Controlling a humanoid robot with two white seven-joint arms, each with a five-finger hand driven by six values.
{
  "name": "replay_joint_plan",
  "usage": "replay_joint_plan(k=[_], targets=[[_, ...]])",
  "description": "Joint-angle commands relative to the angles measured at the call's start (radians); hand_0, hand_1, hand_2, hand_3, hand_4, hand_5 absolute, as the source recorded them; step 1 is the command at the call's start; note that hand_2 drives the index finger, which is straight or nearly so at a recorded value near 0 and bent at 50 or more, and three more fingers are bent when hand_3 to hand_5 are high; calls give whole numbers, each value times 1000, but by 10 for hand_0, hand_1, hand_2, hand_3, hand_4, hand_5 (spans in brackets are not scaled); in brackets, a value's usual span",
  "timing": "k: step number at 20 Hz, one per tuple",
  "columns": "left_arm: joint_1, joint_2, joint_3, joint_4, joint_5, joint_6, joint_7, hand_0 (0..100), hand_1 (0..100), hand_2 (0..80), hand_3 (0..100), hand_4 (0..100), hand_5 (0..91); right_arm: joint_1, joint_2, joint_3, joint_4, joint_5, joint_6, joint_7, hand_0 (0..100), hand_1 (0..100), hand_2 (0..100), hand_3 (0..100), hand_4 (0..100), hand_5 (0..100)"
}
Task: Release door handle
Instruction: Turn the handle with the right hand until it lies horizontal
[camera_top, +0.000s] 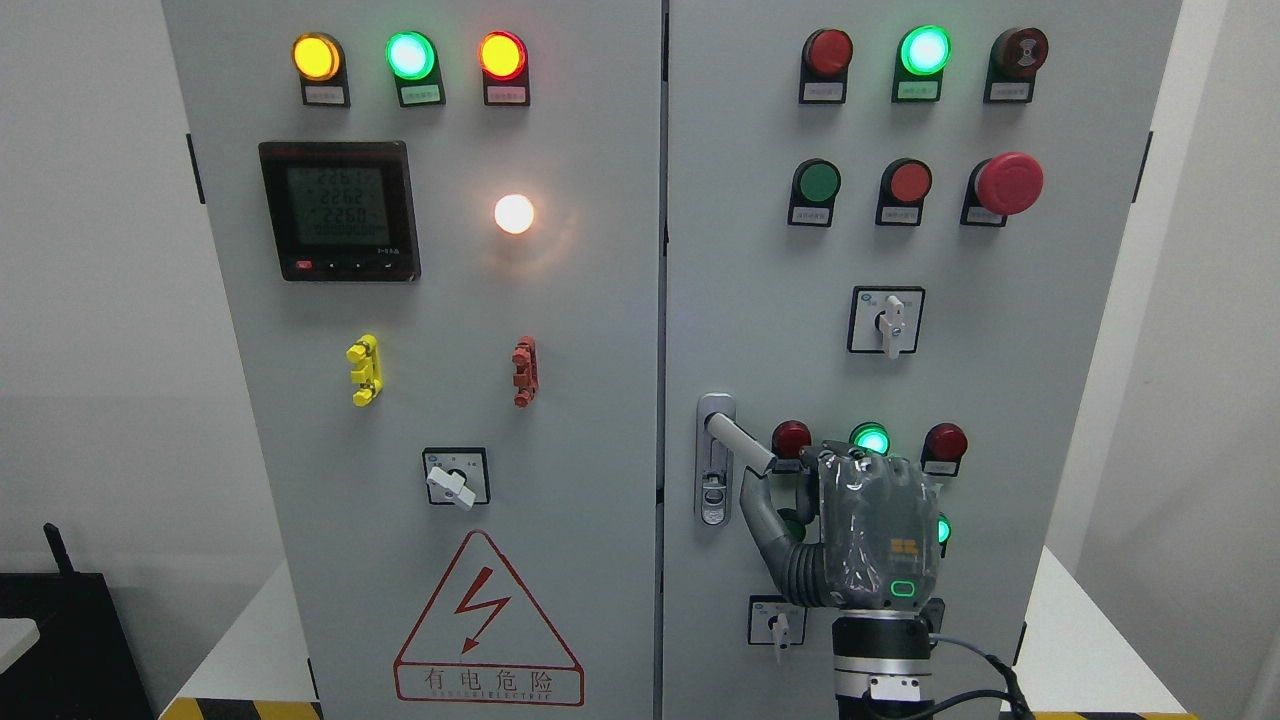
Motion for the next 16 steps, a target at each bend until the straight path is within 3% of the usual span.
replay_joint_plan(k=[1, 16], targets=[[0, 0, -12, -15, 0, 0, -1, 120, 389, 0, 0, 0, 0, -13, -2, -19, 0, 1, 0, 0, 489, 515, 1000, 1000, 1000, 960], [0, 0, -12, -15, 0, 0, -1, 120, 389, 0, 0, 0, 0, -41, -1, -21, 2, -1, -2, 3, 501, 511, 1000, 1000, 1000, 959]])
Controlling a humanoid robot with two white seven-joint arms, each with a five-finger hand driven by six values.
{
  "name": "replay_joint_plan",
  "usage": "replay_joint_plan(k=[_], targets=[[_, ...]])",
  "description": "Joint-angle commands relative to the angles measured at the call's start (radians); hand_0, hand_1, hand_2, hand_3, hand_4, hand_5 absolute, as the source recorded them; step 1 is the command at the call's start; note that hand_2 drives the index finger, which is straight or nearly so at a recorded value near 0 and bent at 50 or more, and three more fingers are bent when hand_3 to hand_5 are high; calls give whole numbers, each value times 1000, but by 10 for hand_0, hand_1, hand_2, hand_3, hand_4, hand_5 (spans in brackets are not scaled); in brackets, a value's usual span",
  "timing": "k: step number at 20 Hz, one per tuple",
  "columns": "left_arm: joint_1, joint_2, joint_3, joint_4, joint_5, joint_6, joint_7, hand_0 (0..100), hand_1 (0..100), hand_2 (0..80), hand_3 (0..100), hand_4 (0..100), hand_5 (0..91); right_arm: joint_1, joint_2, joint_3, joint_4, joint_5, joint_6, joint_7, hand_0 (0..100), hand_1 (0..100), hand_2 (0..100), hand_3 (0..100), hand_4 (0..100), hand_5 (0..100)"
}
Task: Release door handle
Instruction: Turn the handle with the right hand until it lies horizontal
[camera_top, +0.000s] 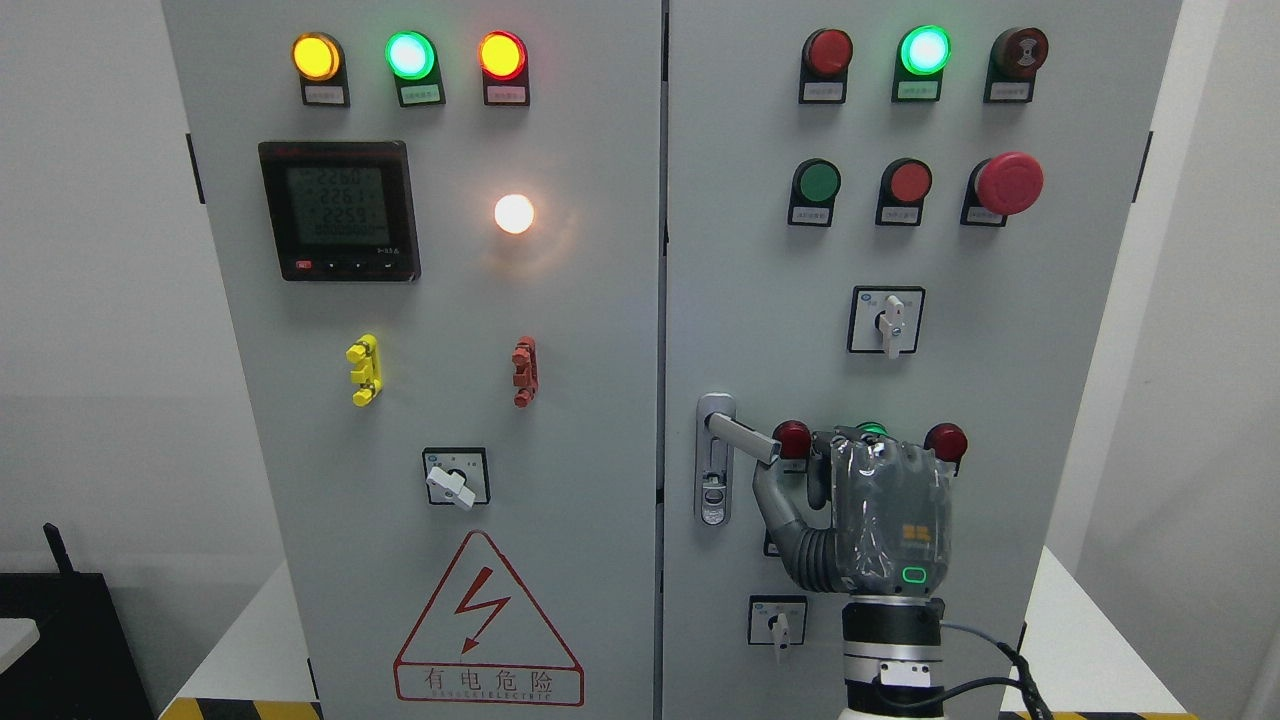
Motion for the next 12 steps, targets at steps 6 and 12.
replay_joint_plan(k=[6, 12], targets=[[0, 0, -12, -15, -1, 0, -1, 120, 389, 0, 0, 0, 0, -16, 0, -5, 3, 0, 0, 1, 507, 508, 1000, 1000, 1000, 959], [0, 0, -12, -15, 0, 0, -1, 120, 389, 0, 0, 0, 0, 11, 2, -4, 1, 0, -2, -1, 510, 505, 1000, 1000, 1000, 959]])
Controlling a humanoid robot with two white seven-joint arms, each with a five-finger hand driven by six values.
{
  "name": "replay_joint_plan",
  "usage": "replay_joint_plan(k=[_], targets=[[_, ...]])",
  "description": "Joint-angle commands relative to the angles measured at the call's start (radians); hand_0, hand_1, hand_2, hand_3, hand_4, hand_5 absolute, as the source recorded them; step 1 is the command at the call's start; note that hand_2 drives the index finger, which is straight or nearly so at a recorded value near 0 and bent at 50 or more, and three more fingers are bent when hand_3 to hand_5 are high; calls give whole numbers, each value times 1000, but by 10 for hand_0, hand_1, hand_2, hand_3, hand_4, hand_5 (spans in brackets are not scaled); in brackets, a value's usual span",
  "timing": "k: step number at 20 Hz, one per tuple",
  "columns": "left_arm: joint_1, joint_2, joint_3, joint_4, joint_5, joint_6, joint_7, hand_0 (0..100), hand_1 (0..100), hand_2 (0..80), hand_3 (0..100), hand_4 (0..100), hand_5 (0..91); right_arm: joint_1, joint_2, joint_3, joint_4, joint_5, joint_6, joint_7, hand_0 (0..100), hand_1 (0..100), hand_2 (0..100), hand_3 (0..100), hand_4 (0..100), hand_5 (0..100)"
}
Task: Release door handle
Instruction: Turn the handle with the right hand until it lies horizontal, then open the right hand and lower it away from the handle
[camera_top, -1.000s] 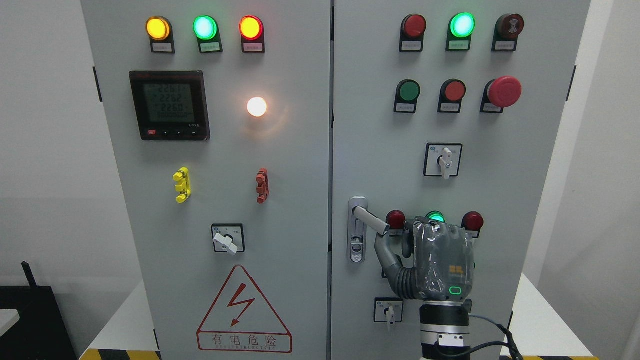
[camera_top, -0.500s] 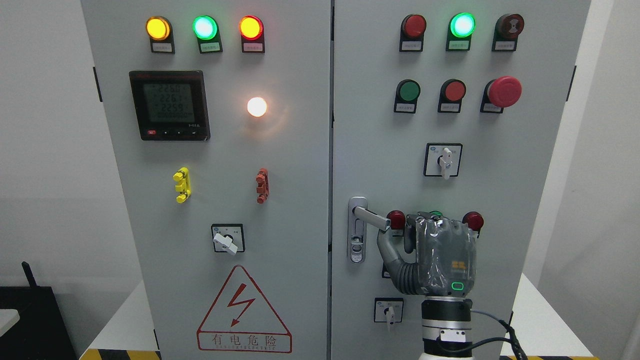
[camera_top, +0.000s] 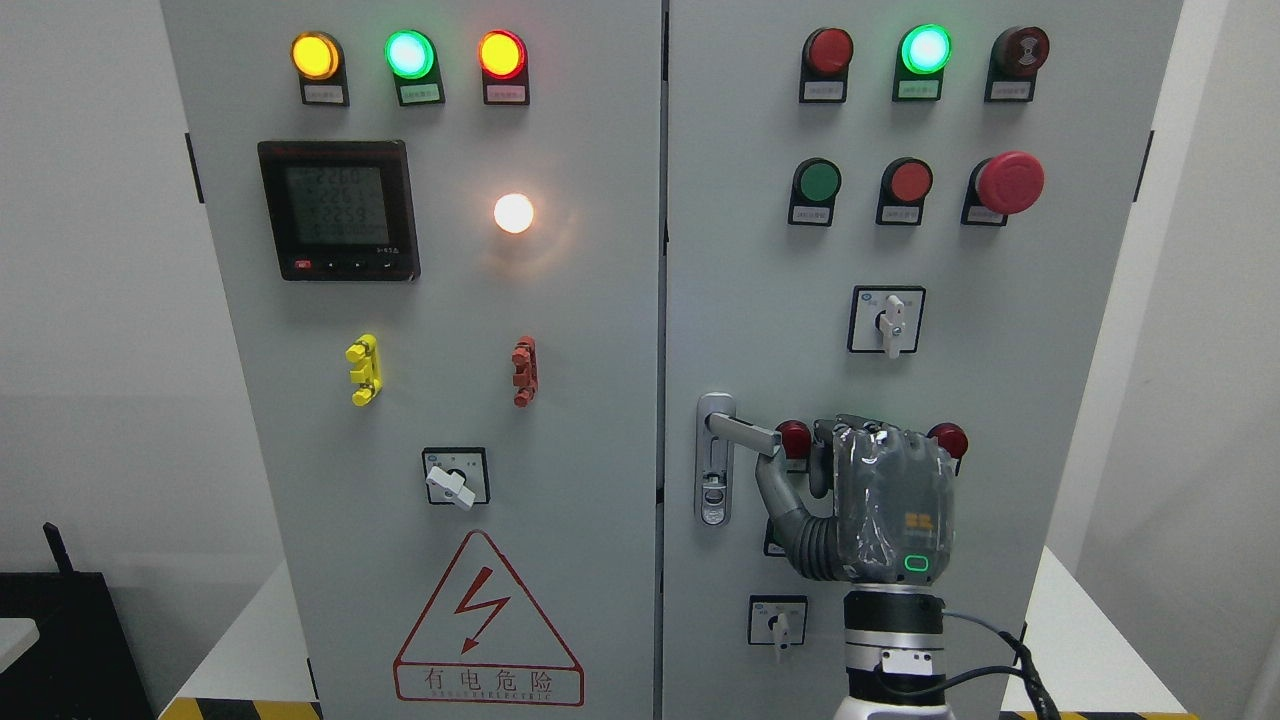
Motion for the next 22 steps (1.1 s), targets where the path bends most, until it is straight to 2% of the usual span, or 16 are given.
replay_joint_plan(k=[1, 6, 9, 11, 13, 15, 16, 17, 18, 19, 20, 22], targets=[[0, 0, -12, -15, 0, 0, -1, 120, 389, 0, 0, 0, 0, 30, 1, 1, -2, 0, -2, -9, 512, 504, 1000, 1000, 1000, 959], [0, 0, -12, -15, 0, 0, -1, 120, 389, 0, 0, 0, 0, 76, 1, 7, -9, 0, -40, -19, 525, 501, 1000, 1000, 1000, 960], [0, 0, -12, -15, 0, 0, -1, 120, 389, 0, 0, 0, 0, 129, 0, 10, -42, 0, -64, -23, 542, 493, 1000, 1000, 1000, 962], [0, 0, -12, -15, 0, 0, -1, 120, 389, 0, 0, 0, 0, 154, 0, 9, -52, 0, -88, -47, 547, 485, 997, 1000, 1000, 962], [0, 0, -12, -15, 0, 0, -1, 120, 389, 0, 0, 0, 0, 210, 0, 10, -100, 0, -106, -56, 549, 461, 904, 1000, 1000, 948], [0, 0, -12, -15, 0, 0, -1, 120, 389, 0, 0, 0, 0, 286, 1, 7, -158, 0, -137, -52, 559, 419, 812, 1000, 918, 916], [0, 0, -12, -15, 0, 0, -1, 120, 389, 0, 0, 0, 0, 315, 0, 2, -183, 0, -149, -53, 556, 393, 687, 985, 856, 858], [0, 0, -12, -15, 0, 0, -1, 120, 389, 0, 0, 0, 0, 339, -2, -2, -206, 0, -158, -56, 554, 384, 672, 971, 844, 844], [0, 0, -12, -15, -1, 0, -1, 120, 389, 0, 0, 0, 0, 361, -5, -4, -224, 0, -164, -56, 541, 376, 517, 788, 708, 688], [0, 0, -12, -15, 0, 0, -1, 120, 389, 0, 0, 0, 0, 382, -7, -14, -244, 0, -176, -56, 543, 352, 417, 625, 593, 580], [0, 0, -12, -15, 0, 0, -1, 120, 389, 0, 0, 0, 0, 398, -4, -31, -256, 0, -202, -56, 545, 332, 362, 526, 504, 483], [0, 0, -12, -15, 0, 0, -1, 120, 389, 0, 0, 0, 0, 409, -2, -57, -266, 0, -261, -58, 546, 186, 121, 215, 220, 238]])
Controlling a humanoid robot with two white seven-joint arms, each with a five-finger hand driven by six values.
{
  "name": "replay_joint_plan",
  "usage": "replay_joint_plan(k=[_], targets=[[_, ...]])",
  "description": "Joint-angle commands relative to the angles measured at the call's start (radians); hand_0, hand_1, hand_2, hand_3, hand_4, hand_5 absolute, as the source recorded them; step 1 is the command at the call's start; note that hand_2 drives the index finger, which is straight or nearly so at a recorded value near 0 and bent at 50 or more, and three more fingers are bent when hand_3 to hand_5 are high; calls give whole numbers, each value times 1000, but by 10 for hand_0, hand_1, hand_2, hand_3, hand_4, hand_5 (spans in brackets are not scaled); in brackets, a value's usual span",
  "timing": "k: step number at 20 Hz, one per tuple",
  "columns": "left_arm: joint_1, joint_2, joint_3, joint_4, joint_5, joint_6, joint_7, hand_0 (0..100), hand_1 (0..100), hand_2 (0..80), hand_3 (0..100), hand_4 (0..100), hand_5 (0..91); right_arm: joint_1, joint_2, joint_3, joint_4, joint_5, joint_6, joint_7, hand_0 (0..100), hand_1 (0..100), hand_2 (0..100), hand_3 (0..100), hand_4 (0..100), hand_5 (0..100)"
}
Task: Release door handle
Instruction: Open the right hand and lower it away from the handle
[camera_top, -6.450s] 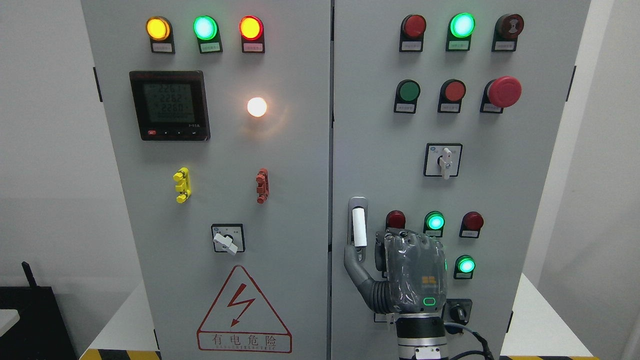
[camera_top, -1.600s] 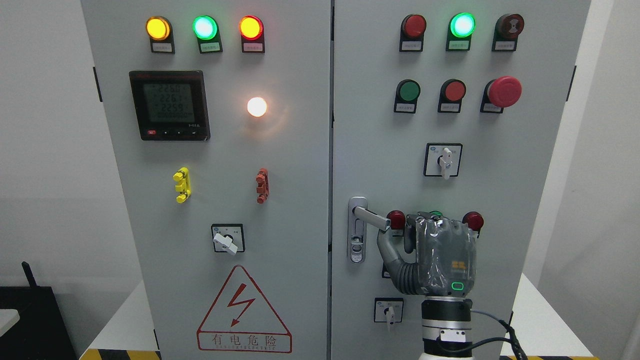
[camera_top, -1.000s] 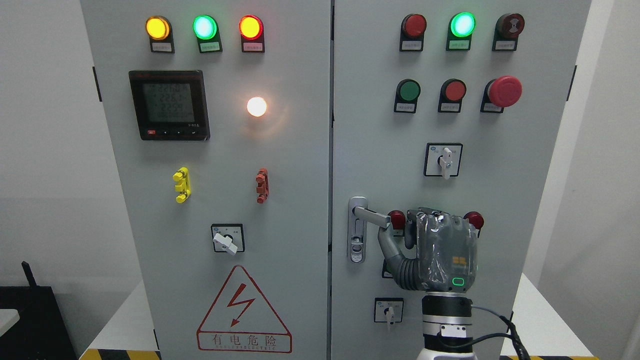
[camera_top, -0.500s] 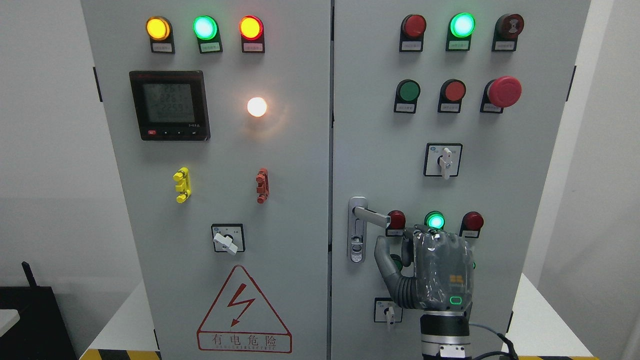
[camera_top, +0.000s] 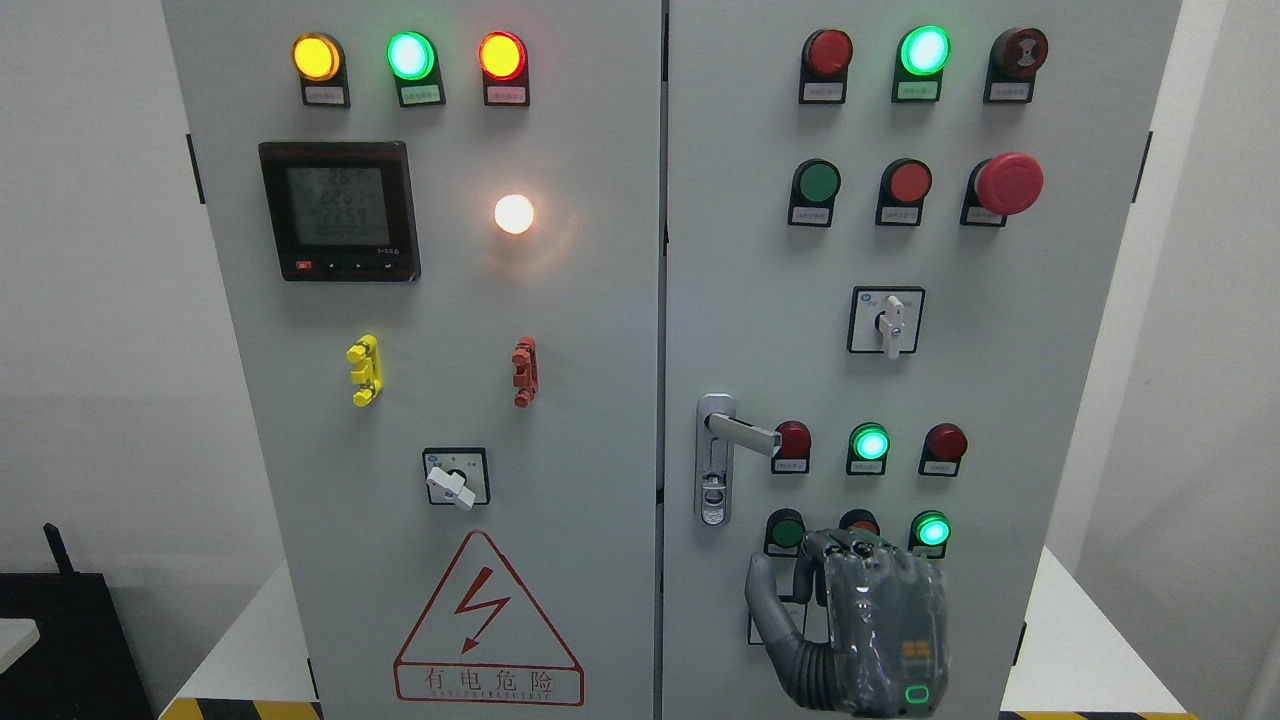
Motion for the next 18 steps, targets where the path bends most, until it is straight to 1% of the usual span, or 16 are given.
replay_joint_plan(k=[1, 2, 3, 4, 8, 11, 18], targets=[[0, 0, -12, -15, 0, 0, -1, 120, 389, 0, 0, 0, 0, 95, -1, -64, -132, 0, -71, -6, 531, 161, 50, 145, 146, 179], [0, 0, -12, -15, 0, 0, -1, 120, 389, 0, 0, 0, 0, 101, -1, -67, -132, -1, -73, -7, 499, 147, 0, 37, 45, 83], [0, 0, -12, -15, -1, 0, -1, 120, 389, 0, 0, 0, 0, 101, -1, -69, -132, -1, -73, -7, 476, 146, 0, 0, 0, 17], [0, 0, -12, -15, 0, 0, -1, 120, 389, 0, 0, 0, 0, 101, -1, -69, -132, -1, -73, -7, 463, 148, 0, 0, 0, 0], [0, 0, -12, -15, -1, 0, -1, 120, 389, 0, 0, 0, 0, 101, -2, -67, -132, -21, -73, -6, 426, 157, 0, 0, 0, 0], [0, 0, -12, -15, 0, 0, -1, 120, 389, 0, 0, 0, 0, 103, -2, -69, -132, -23, -77, -7, 403, 182, 0, 0, 0, 0], [0, 0, -12, -15, 0, 0, -1, 120, 389, 0, 0, 0, 0, 100, -1, -69, -132, -43, -80, -6, 391, 233, 0, 0, 0, 0]])
